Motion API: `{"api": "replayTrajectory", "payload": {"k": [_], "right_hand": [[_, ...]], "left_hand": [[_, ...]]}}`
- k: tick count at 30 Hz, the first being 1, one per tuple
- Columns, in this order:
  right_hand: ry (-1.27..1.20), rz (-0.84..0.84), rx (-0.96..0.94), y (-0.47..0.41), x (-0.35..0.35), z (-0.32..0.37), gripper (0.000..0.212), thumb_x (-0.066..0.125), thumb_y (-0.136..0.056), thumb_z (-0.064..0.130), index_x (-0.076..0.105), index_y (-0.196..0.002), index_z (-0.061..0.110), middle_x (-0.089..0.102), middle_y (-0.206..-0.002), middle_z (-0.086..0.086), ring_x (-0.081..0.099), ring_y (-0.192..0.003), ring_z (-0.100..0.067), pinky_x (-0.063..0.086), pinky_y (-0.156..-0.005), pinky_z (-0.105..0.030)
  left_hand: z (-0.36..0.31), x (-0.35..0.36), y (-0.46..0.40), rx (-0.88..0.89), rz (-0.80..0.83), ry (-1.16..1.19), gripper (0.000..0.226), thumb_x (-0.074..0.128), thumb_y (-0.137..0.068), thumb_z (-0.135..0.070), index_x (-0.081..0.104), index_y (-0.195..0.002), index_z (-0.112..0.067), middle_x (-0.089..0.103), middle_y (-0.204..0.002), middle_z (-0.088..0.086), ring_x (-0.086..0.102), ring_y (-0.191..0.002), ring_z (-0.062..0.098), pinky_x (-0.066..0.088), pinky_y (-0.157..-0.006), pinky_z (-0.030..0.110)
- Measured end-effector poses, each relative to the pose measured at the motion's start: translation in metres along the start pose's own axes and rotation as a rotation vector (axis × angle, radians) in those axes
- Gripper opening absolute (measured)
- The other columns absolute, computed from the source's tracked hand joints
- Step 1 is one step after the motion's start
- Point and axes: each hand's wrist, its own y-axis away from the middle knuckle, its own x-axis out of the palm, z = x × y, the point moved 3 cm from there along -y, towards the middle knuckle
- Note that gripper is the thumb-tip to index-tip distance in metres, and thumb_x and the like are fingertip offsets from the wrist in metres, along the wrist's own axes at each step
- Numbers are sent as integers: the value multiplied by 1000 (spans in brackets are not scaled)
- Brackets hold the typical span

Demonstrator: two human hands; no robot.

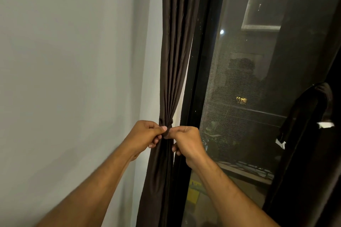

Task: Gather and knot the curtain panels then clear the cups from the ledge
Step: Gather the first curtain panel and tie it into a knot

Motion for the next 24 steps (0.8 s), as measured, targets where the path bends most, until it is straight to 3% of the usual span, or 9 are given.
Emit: {"api": "replayTrajectory", "payload": {"k": [2, 5, 8, 12, 15, 18, 19, 22, 24], "right_hand": [[-95, -13, 39, 0, 1, 6, 13, 71, -85, 8, 70, -89, -3, 76, -92, -23, 45, -38, -14, 32, -40, -22], [-144, -54, 44, -2, 5, 12, 29, 81, -83, 11, 58, -101, 6, 73, -92, -27, 42, -37, -10, 34, -38, -22], [-236, -114, 67, -6, 7, 10, 42, 79, -84, 0, 52, -115, 8, 61, -77, -13, 39, -36, -6, 33, -36, -21], [-492, -126, 138, -1, 12, 0, 37, 67, -87, -9, 53, -118, 7, 64, -76, -10, 38, -40, -8, 34, -38, -22], [-670, -18, 189, 3, 21, -3, 11, 56, -91, -6, 57, -96, 4, 56, -67, -8, 35, -41, -10, 37, -40, -25], [-592, 78, 197, -4, 22, -5, 12, 68, -88, 0, 60, -80, 2, 47, -61, -7, 40, -43, -12, 43, -47, -28], [-537, 82, 191, -6, 21, -5, 9, 71, -86, -2, 62, -86, -1, 50, -62, -8, 45, -44, -13, 46, -47, -28], [-368, 26, 122, -7, 15, 0, 31, 74, -88, -3, 58, -115, -1, 70, -74, -11, 67, -54, -17, 57, -51, -30], [-225, -33, 26, -4, 12, 6, 30, 74, -91, 1, 55, -112, 11, 74, -88, -12, 75, -64, -21, 62, -58, -34]], "left_hand": [[-1, -2, -1, 3, 27, -33, 30, 73, -93, -22, 68, -67, -8, 59, -58, 7, 50, -48, 12, 42, -49, 25], [-1, -5, -1, 14, 60, -39, 24, 76, -90, -20, 71, -72, -5, 64, -64, 12, 56, -54, 18, 44, -50, 27], [2, -8, 1, 3, 57, -13, 20, 75, -91, -17, 74, -76, -3, 70, -70, 15, 62, -60, 22, 48, -53, 28], [11, -6, 7, -54, 26, 234, 14, 72, -91, -8, 74, -86, 5, 74, -85, 24, 70, -72, 28, 58, -63, 33], [18, -2, 9, -57, 9, 358, 10, 72, -89, -4, 75, -84, 4, 72, -90, 30, 73, -81, 35, 62, -79, 40], [20, 0, 9, -32, -16, 344, 10, 73, -89, -4, 76, -88, 5, 72, -93, 33, 74, -87, 40, 61, -88, 45], [20, 0, 9, -20, -43, 329, 9, 73, -89, -3, 77, -89, 5, 73, -91, 31, 75, -86, 39, 61, -87, 45], [17, 3, 10, 35, -114, 277, 8, 72, -90, -1, 77, -89, 4, 76, -86, 24, 76, -81, 33, 64, -79, 40], [16, 5, 10, 66, -140, 241, 9, 71, -91, -1, 76, -90, 6, 75, -86, 26, 76, -77, 32, 64, -71, 34]]}}
